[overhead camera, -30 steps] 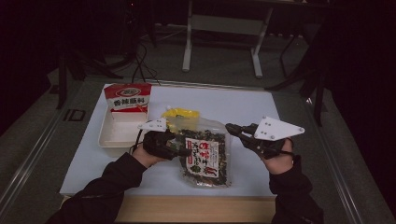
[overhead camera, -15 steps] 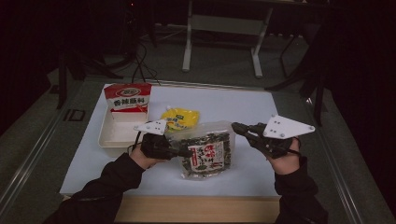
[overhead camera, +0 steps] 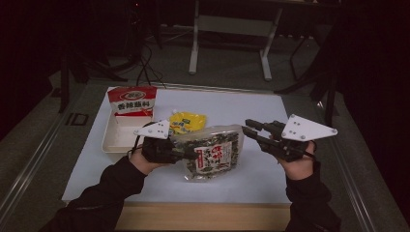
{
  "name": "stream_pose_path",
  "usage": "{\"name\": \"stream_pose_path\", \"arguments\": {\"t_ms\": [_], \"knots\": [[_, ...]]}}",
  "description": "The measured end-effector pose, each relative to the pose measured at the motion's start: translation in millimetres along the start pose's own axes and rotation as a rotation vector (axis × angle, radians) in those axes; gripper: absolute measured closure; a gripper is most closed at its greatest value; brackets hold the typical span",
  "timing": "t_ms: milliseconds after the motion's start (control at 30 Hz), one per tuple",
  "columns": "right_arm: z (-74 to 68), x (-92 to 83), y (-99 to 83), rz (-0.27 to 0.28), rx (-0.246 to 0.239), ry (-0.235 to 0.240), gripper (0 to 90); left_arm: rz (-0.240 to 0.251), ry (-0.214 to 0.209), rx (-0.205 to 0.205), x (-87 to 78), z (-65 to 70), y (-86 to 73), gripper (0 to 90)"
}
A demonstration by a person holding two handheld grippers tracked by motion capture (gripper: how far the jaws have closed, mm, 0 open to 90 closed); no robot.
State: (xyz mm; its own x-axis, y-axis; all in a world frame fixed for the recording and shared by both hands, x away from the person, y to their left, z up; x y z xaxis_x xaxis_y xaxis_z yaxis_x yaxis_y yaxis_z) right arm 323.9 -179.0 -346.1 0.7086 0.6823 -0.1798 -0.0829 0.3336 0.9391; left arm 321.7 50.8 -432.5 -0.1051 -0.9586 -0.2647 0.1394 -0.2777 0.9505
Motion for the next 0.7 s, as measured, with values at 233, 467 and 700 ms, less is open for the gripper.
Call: {"name": "stream_pose_path", "arguments": {"t_ms": [233,467,700], "knots": [[4.8,6.5,-9.2,-0.023,0.049,-0.039,38.8,0.019,0.037,0.038,-27.1,2.6,23.8,75.5],[3.2,16.5,-23.3,-0.025,0.133,-0.022,17.1,0.049,0.085,0.045,-53.5,-0.6,36.2,75.5],[3.9,23.4,-41.3,-0.057,0.158,-0.017,14.1,0.064,0.17,0.055,-88.9,-4.9,42.9,75.4]]}}
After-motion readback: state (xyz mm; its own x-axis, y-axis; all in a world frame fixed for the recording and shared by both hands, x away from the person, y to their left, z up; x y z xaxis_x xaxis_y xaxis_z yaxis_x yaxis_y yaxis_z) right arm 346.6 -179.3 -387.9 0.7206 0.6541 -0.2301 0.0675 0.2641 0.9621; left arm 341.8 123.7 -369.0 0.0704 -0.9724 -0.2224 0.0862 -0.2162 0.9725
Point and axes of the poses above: each handheld gripper's, and its own axes: x roughly forward along the jaws, y roughly out of its top, z roughly to its right, the point moved 7 cm from there along x, roughly forward along the jaws, and after that the axes turned 13 degrees about -y, right-handed, at the moved point
